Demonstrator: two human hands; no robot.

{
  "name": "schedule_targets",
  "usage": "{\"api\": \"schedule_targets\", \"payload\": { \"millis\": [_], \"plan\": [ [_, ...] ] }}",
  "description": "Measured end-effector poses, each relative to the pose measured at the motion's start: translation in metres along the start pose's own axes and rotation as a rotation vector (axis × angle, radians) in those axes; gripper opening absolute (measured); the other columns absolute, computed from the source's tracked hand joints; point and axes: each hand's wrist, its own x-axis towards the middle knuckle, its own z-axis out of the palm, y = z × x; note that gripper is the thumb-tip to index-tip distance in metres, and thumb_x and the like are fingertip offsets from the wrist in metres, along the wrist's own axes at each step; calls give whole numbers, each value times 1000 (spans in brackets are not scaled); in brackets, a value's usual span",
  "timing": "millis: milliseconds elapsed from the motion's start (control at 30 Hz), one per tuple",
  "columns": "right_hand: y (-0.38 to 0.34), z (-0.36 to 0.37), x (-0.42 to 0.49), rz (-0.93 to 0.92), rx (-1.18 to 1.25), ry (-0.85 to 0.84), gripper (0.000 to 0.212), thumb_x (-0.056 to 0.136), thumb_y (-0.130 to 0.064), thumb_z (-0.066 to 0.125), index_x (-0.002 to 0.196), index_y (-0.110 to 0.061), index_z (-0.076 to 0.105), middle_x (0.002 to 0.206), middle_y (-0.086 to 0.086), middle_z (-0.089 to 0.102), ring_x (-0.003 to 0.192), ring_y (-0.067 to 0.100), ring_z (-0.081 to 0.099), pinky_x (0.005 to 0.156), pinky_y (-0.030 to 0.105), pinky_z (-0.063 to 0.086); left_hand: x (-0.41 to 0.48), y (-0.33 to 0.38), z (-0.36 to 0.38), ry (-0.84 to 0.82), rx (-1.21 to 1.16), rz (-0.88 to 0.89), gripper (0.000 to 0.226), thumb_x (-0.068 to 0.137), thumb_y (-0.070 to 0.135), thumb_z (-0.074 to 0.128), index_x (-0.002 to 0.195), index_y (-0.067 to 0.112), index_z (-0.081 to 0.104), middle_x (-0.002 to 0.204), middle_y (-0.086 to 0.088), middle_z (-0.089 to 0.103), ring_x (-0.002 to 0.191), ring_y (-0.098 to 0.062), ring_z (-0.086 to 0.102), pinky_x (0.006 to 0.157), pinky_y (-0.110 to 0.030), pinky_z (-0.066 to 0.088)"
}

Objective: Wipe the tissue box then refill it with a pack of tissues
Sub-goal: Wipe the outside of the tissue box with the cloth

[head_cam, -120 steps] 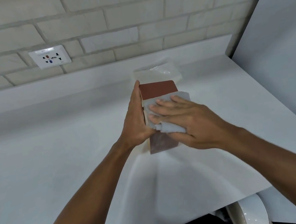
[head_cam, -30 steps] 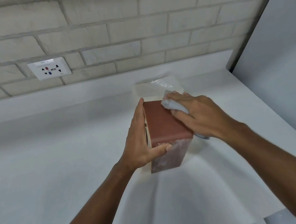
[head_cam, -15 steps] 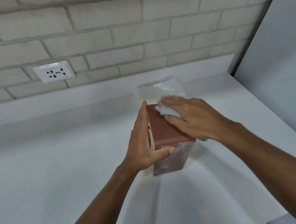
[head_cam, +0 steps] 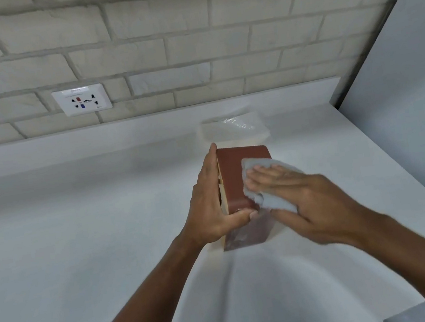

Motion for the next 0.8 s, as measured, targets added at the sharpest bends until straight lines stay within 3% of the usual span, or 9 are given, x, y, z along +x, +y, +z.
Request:
{"api": "schedule_targets", "payload": {
  "millis": [100,167,233,300,400,500,633,733,800],
  "plan": [
    [14,-6,-5,-2,76,16,47,97,-30,47,144,-27,46,150,-6,44,141,4,35,119,31,26,-2,3,-1,3,11,0,136,66,63,82,166,21,-1,170,20,16,158,-8,20,127,-43,27],
    [21,-11,2,117,124,83,46,98,-27,48,142,-38,44,150,-7,44,141,3,36,119,31,25,-1,4,0,7,7,-3,137,66,64,82,166,21,-1,171,14,20,158,-12,24,126,-46,29],
    [8,-3,6,130,79,66,46,96,-30,47,142,-29,49,150,-4,44,141,6,37,119,31,25,-1,2,1,10,2,-11,136,66,62,82,166,20,-1,171,14,18,158,-12,23,126,-48,29],
    [-13,9,3,7,15,-2,51,95,-33,46,143,-18,50,150,-2,44,142,6,35,120,31,24,-1,0,1,6,28,6,130,69,57,78,166,20,-1,169,25,13,158,-8,20,126,-48,28],
    [-10,1,7,7,29,-19,49,97,-37,41,144,-26,48,150,-7,44,142,1,33,119,32,26,-1,1,0,4,27,6,128,68,58,79,164,25,0,165,35,15,155,-1,22,125,-36,28],
    [-11,-1,19,103,-4,32,52,94,-41,37,143,-28,50,150,-6,44,141,3,35,119,32,26,0,-1,0,-6,18,-2,133,66,61,80,165,24,-1,170,21,17,157,-8,22,125,-38,27],
    [-23,10,7,-85,-17,-53,53,93,-32,47,144,-16,47,150,-3,44,142,6,35,119,29,23,-1,-4,2,1,26,16,127,67,53,76,163,25,-2,169,27,5,159,-8,13,127,-43,23],
    [5,-4,9,124,34,82,53,92,-35,44,143,-22,49,149,-8,43,140,3,36,118,28,25,-1,3,1,3,13,-16,133,66,62,80,165,27,-2,168,28,12,157,-1,17,126,-36,25],
    [2,-1,7,166,20,115,54,92,-36,43,143,-20,49,150,-6,42,141,7,37,118,28,25,-1,4,2,7,14,-18,136,66,62,81,166,22,-1,170,17,18,157,-5,21,126,-42,28]
  ]
}}
